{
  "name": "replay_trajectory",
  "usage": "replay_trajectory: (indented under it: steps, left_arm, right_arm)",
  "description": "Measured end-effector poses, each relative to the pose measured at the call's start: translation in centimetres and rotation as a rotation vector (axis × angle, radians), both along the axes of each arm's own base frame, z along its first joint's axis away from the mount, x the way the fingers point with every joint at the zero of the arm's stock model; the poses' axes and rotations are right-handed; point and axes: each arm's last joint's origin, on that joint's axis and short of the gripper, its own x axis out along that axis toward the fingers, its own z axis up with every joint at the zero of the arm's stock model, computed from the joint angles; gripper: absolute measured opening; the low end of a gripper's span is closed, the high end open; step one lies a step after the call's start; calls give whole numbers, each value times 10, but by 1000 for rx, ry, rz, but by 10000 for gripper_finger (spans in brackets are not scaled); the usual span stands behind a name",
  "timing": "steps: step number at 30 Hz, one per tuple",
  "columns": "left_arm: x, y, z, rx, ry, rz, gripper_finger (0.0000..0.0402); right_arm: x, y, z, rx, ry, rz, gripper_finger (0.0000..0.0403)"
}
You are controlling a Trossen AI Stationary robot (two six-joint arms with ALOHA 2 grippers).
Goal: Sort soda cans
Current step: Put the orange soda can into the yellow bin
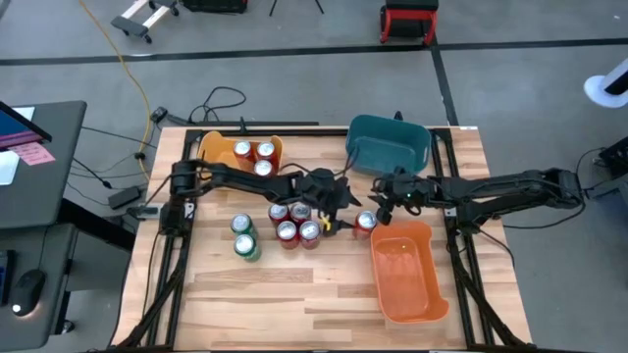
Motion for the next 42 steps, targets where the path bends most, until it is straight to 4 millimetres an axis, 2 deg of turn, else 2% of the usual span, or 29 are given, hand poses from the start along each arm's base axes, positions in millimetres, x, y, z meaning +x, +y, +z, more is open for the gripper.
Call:
replay_trajectory:
  steps: [7, 15, 24, 29, 35, 42]
  left_arm:
    - [12, -3, -16, 3, 19, -9, 333]
    - [15, -9, -13, -3, -21, -14, 334]
    - [20, -13, -29, -35, -5, 9, 366]
    - [21, -16, -26, -15, -38, 50, 373]
    - [23, -31, -23, -7, -74, 33, 374]
    - [23, -26, -23, -11, -73, 49, 374]
  right_arm:
    - [1, 2, 1, 13, -16, 28, 139]
    - [3, 5, 3, 15, -44, 42, 139]
    - [1, 1, 1, 33, -18, 9, 139]
    - [-2, -4, -2, 42, 18, -26, 139]
    - [-4, -10, -2, 46, 18, -57, 139]
    - [-2, -10, -1, 49, -5, -64, 139]
